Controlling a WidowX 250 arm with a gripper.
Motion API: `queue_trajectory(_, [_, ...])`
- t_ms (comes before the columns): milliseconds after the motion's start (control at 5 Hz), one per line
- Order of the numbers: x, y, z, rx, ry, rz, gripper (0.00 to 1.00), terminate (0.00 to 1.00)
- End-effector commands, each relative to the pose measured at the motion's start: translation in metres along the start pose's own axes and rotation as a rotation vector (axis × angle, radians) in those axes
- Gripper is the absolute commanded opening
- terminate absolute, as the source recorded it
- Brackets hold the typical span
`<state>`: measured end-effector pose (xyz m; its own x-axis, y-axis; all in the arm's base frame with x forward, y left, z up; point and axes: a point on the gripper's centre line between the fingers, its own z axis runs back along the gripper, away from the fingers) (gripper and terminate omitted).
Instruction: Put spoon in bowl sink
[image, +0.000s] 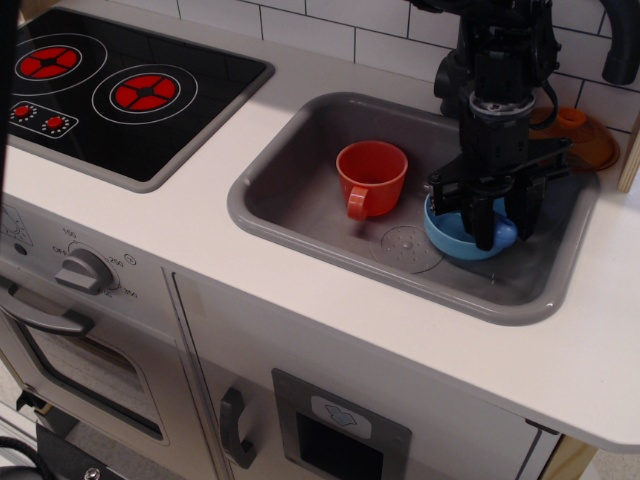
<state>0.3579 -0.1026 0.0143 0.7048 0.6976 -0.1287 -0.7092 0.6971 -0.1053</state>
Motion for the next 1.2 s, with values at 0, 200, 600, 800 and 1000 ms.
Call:
queue_trajectory(0, [0.005, -0.02, 0.032, -0.062, -0.035, -0.022, 1.0, 0.0])
queue_trajectory(200, [0.003, -0.025, 0.041, -0.08, -0.037, -0.011, 1.0, 0.0])
queue_trajectory(600, [0.001, -0.025, 0.07, -0.084, -0.11, -0.112, 1.0, 0.0])
queue_trajectory(800, [0.001, -0.025, 0.07, -0.084, -0.11, -0.112, 1.0, 0.0])
queue_trajectory(1000, [0.001, -0.025, 0.07, -0.084, -0.11, -0.112, 1.0, 1.0])
